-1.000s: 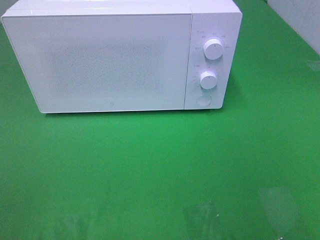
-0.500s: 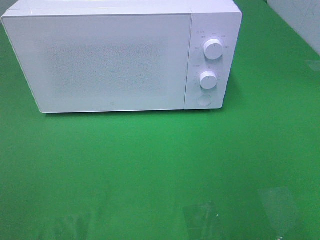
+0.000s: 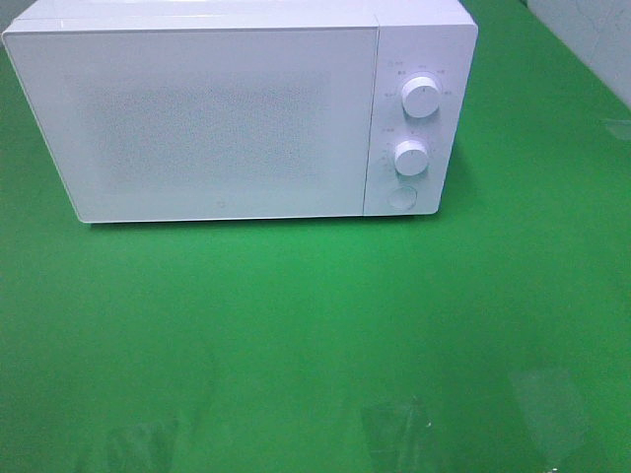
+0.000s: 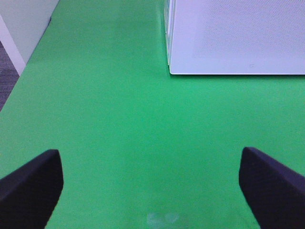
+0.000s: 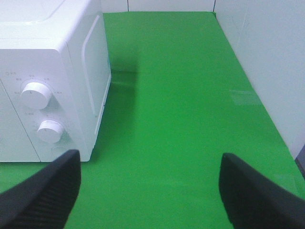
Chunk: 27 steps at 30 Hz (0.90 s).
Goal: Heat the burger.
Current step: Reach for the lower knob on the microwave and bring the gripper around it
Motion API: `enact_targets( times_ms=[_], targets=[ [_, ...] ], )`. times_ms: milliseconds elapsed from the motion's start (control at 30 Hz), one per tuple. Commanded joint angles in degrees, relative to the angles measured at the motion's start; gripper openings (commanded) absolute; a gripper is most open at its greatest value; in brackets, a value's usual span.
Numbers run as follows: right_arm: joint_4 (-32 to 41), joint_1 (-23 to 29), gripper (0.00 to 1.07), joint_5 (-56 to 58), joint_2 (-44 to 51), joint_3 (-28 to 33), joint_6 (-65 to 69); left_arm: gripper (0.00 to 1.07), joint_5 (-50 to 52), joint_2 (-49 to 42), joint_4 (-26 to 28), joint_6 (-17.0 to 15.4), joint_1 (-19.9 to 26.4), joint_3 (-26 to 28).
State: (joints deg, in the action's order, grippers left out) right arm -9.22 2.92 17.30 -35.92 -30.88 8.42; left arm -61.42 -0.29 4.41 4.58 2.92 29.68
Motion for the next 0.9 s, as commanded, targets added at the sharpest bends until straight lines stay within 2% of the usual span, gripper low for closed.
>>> enact_targets(
  times_ms=[33, 200, 267, 633, 700, 767, 867, 900],
  targets=[
    [-1.1, -0.2, 0.76, -6.8, -2.8, -0.2, 0.6, 0.94, 0.2, -1.0, 0.1, -0.1, 0.2, -0.1],
    [-0.5, -0.2, 0.76, -15.6, -4.5, 2.4, 1.4, 0.94, 0.2, -1.0, 0.1, -0.1, 0.2, -0.1],
    [-0.5, -0.2, 0.76, -22.3, -6.1, 5.6, 4.5, 0.94, 0.2, -1.0, 0.1, -0.1, 0.2, -0.1],
    [0.7, -0.2, 0.76, -33.7, -10.7, 10.4, 4.7, 0.94, 0.2, -1.0, 0.1, -0.1, 0.2, -0.1],
    [2.6, -0.2, 0.76, -36.5, -11.6, 11.7, 3.2, 0.94, 0.2, -1.0, 0.1, -0.1, 0.2, -0.1],
    [9.8, -0.2, 0.76, -44.2, -13.9, 14.8, -3.5, 0.94, 0.2, -1.0, 0.1, -0.1, 0.2, -0.1],
    [12.2, -0.1, 0.76, -46.1, -14.4, 15.6, -5.5, 0.94, 0.2, -1.0, 0.1, -0.1, 0.2, -0.1],
    [16.7, -0.1, 0.76, -49.2, -15.5, 17.1, -8.9, 0.94, 0.2, -1.0, 0.1, -0.1, 0.2, -0.1]
  ],
)
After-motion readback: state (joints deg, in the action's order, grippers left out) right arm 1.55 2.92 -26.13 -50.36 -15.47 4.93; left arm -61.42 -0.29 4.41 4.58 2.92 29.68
